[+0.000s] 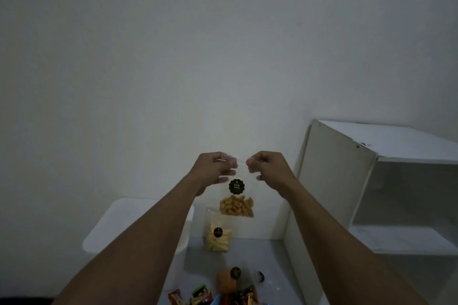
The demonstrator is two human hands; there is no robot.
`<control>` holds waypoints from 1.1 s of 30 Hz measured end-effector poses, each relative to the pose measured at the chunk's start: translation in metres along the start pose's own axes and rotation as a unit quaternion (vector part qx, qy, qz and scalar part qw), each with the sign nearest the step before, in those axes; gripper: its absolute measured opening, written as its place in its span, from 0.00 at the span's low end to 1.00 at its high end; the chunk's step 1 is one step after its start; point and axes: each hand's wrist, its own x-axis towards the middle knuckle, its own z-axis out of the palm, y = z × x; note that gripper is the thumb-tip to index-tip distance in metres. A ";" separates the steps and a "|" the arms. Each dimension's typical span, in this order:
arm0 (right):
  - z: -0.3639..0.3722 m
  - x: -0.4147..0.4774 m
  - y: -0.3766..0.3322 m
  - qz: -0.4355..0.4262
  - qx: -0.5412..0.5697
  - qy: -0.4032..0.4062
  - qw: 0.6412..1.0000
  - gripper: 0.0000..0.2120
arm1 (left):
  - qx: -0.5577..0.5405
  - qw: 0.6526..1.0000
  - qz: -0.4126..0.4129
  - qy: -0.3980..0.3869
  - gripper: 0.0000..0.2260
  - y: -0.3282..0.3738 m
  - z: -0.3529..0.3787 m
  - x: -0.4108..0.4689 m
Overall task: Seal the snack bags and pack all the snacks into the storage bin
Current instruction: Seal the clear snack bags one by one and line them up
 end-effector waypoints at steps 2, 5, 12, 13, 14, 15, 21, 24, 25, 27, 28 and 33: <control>-0.004 0.001 -0.007 -0.015 -0.008 0.000 1.000 0.04 | 0.000 1.000 0.012 0.008 0.06 0.008 0.005 -0.001; -0.007 0.001 -0.015 -0.022 0.002 -0.015 1.000 0.04 | -0.008 0.998 0.035 0.045 0.03 0.017 0.008 -0.002; -0.010 0.002 -0.022 -0.059 -0.011 -0.009 0.998 0.06 | 0.013 0.998 0.044 0.038 0.07 0.029 0.004 -0.005; -0.010 0.002 -0.023 -0.064 -0.018 -0.005 0.998 0.06 | 0.006 0.999 0.042 0.032 0.07 0.030 0.003 -0.006; -0.011 0.003 -0.023 -0.066 -0.019 0.000 0.998 0.05 | -0.007 0.999 0.042 0.033 0.08 0.029 0.003 -0.007; -0.012 0.004 -0.024 -0.066 -0.018 0.004 0.998 0.05 | -0.022 0.998 0.043 0.039 0.09 0.030 0.002 -0.007; -0.016 0.002 -0.028 -0.041 0.020 -0.017 0.999 0.06 | 0.003 0.994 0.080 0.081 0.05 0.037 -0.001 -0.002; -0.016 0.002 -0.029 -0.050 0.002 -0.012 0.999 0.08 | 0.024 0.996 0.073 0.048 0.06 0.042 0.001 -0.004; -0.017 0.002 -0.029 -0.055 0.001 -0.006 0.998 0.07 | 0.025 0.997 0.066 0.033 0.06 0.042 0.002 -0.004; -0.018 0.002 -0.031 -0.063 0.002 0.001 0.998 0.06 | 0.032 0.998 0.055 0.012 0.08 0.042 0.004 -0.005; -0.018 0.001 -0.033 -0.069 0.003 0.003 0.998 0.06 | 0.042 0.997 0.060 0.009 0.08 0.042 0.006 -0.005; -0.020 -0.002 -0.030 -0.050 0.044 0.000 0.998 0.04 | 0.091 0.988 0.102 0.072 0.05 0.040 0.003 0.002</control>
